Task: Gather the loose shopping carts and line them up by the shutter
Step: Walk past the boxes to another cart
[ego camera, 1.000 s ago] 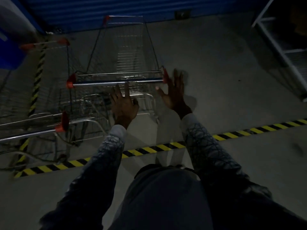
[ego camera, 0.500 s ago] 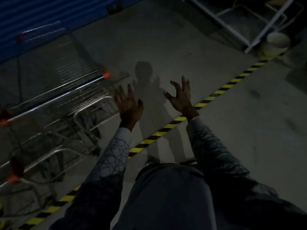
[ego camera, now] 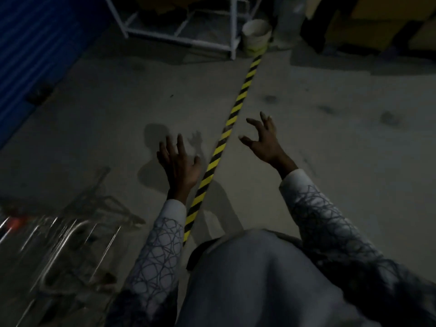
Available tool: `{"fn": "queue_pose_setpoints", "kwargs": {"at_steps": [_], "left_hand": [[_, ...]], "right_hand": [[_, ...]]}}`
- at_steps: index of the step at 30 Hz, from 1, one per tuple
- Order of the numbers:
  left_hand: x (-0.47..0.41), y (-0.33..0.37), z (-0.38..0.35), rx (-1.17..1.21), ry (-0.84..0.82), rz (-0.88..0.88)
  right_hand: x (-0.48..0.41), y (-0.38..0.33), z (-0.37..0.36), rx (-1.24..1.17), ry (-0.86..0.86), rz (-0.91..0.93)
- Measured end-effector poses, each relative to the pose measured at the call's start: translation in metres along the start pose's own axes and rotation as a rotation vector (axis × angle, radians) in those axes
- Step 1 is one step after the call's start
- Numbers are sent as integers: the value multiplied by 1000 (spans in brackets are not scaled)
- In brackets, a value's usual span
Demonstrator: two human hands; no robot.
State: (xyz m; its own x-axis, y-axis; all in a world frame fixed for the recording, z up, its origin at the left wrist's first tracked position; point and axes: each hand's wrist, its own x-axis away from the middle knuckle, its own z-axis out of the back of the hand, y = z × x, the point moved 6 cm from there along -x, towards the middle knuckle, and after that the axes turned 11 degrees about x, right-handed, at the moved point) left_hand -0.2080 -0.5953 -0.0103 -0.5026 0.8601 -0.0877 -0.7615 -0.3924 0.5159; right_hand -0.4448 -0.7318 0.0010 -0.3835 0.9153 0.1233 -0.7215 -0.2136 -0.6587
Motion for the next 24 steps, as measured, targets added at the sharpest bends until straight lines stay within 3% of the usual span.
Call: {"fn": "queue_pose_setpoints", "kwargs": {"at_steps": [13, 19, 24], "left_hand": [[-20, 281, -198, 144, -442, -327], [-26, 398, -281, 614, -795, -147], [-32, 555, -301, 888, -1044, -311]], "right_hand": [[50, 215, 194, -162, 368, -386], [82, 314, 238, -225, 503, -604], [104, 399, 253, -548, 656, -770]]}}
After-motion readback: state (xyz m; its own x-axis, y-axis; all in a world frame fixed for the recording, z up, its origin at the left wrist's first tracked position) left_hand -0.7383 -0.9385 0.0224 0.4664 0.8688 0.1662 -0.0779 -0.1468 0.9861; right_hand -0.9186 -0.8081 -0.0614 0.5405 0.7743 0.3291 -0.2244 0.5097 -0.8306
